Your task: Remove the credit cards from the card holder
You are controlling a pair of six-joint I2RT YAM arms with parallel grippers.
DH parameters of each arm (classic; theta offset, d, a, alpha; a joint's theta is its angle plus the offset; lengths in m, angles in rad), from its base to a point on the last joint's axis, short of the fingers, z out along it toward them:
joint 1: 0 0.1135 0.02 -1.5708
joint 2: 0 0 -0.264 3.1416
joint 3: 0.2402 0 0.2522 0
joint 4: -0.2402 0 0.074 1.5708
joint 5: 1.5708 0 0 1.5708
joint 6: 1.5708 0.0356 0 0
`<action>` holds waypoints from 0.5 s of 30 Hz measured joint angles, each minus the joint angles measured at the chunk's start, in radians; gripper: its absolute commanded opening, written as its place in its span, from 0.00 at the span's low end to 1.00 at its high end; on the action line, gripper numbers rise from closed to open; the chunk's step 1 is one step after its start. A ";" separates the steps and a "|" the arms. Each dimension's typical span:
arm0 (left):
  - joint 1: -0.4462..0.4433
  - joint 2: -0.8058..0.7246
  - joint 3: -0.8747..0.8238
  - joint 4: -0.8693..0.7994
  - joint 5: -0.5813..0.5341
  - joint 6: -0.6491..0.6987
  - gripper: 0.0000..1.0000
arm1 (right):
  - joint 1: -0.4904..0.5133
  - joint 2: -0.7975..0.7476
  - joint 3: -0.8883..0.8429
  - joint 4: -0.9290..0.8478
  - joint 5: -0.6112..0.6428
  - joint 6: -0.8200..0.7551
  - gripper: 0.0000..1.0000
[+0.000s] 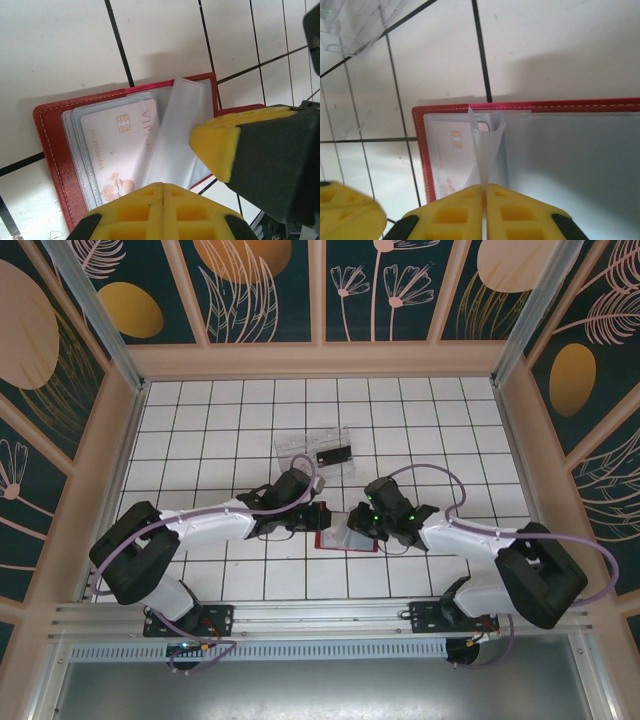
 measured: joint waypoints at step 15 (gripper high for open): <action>0.000 0.136 -0.006 0.034 0.055 -0.021 0.00 | -0.011 0.040 0.034 -0.034 0.039 -0.050 0.07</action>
